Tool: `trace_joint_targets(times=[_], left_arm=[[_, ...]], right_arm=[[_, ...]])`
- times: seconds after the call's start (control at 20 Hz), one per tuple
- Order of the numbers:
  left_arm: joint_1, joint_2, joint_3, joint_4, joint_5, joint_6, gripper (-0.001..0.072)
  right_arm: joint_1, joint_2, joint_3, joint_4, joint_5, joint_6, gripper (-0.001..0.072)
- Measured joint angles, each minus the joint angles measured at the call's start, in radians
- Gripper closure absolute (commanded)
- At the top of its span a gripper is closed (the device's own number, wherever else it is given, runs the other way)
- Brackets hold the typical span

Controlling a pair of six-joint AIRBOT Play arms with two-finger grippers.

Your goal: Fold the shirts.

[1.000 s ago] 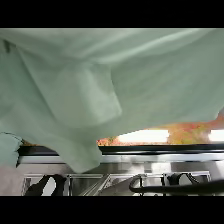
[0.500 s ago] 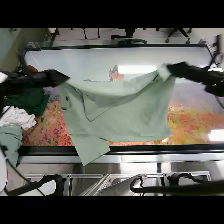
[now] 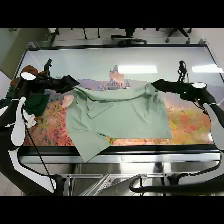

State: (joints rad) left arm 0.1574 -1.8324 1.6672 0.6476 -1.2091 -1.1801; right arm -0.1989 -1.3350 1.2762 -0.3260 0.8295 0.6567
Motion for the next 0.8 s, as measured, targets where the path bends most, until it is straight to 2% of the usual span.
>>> trace_joint_targets(times=[0.1, 0.2, 0.4, 0.55, 0.8], left_arm=[[0.047, -0.008, 0.072, -0.008, -0.112, -0.019, 0.0051], [0.097, 0.019, 0.087, -0.010, -0.216, -0.039, 0.0051], [0.188, 0.175, -0.121, 0.052, -0.322, -0.047, 0.0050], [0.249, 0.319, -0.409, 0.174, -0.302, -0.037, 0.0051], [0.315, 0.456, -0.841, 0.218, -0.106, 0.034, 0.0051]], right_arm=[[-0.058, 0.053, 0.000, -0.041, 0.051, 0.033, 0.0334], [-0.132, 0.113, 0.000, -0.132, 0.130, 0.111, 0.0332], [-0.256, 0.209, -0.077, -0.363, 0.313, 0.260, 0.0332], [-0.315, 0.253, -0.184, -0.472, 0.376, 0.303, 0.0332], [-0.368, 0.274, -0.267, -0.552, 0.419, 0.328, 0.0332]])
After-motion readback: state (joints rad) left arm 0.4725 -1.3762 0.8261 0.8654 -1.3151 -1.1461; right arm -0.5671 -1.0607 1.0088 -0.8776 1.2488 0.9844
